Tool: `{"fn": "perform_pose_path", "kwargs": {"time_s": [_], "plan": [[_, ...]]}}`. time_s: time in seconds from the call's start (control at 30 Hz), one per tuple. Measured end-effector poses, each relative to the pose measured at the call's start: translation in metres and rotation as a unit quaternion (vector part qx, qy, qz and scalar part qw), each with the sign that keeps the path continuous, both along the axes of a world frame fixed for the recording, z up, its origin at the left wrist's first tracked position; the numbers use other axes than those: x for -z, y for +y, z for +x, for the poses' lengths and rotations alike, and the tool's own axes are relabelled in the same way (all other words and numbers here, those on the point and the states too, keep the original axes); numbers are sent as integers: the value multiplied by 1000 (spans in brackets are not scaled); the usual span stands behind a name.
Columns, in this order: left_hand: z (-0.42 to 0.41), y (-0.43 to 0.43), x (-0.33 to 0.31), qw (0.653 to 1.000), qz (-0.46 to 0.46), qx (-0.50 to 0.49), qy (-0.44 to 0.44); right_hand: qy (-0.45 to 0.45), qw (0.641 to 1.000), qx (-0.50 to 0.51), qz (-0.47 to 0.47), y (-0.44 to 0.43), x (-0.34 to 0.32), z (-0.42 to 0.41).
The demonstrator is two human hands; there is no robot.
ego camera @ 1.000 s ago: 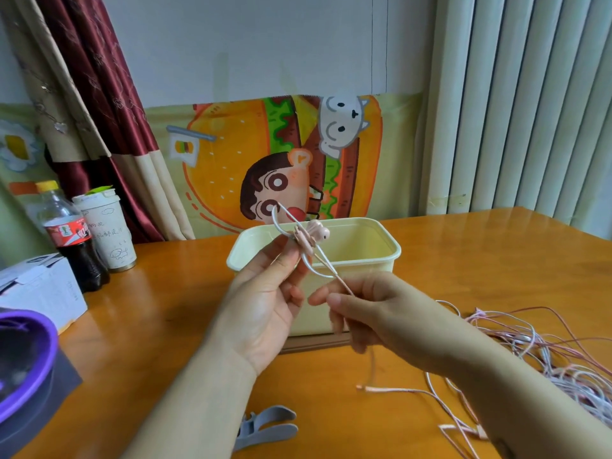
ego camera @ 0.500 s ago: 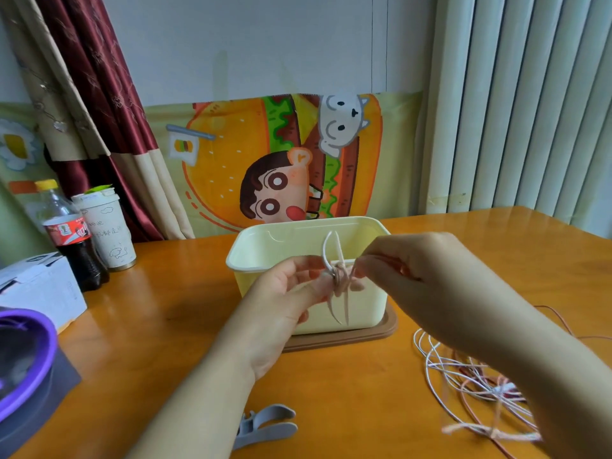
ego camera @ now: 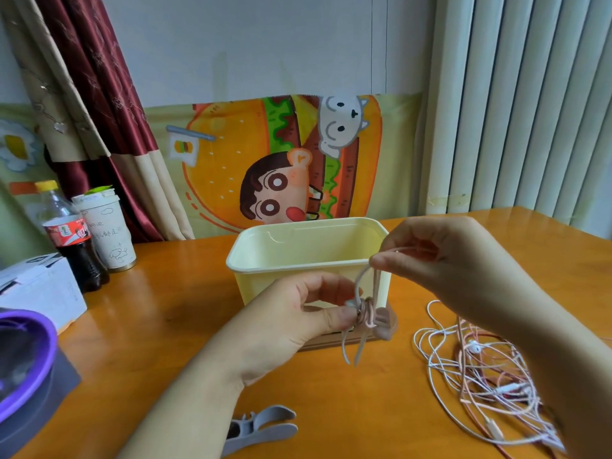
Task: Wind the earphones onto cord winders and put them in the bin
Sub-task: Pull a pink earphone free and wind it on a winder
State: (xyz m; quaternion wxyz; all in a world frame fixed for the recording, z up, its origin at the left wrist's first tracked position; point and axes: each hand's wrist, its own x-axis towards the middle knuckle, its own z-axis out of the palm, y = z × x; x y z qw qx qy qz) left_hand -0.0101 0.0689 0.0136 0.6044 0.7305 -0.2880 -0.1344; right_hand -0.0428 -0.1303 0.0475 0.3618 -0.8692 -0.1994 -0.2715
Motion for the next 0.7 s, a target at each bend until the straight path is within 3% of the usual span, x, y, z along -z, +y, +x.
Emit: {"fn": "perform_pose_path", "kwargs": {"time_s": [0.13, 0.27, 0.33, 0.4, 0.47, 0.6, 0.7], "plan": [[1, 1, 1, 1000, -14, 12, 8, -13, 1000, -4, 26, 3, 1, 1], [4, 4, 1, 998, -45, 34, 35, 64, 985, -79, 139, -1, 2, 5], [3, 5, 0, 995, -64, 62, 46, 165, 948, -161, 218, -5, 5, 7], [2, 4, -1, 991, -87, 86, 59, 267, 881, -253, 299, -9, 9, 11], [2, 3, -1, 986, -115, 99, 75, 316, 851, -268, 323, -5, 18, 15], [3, -3, -3, 960, -229, 47, 157, 314, 864, -183, 348, 26, 35, 19], [8, -5, -1, 935, -296, -45, 190, 270, 916, -124, 268, 37, 42, 20]]}}
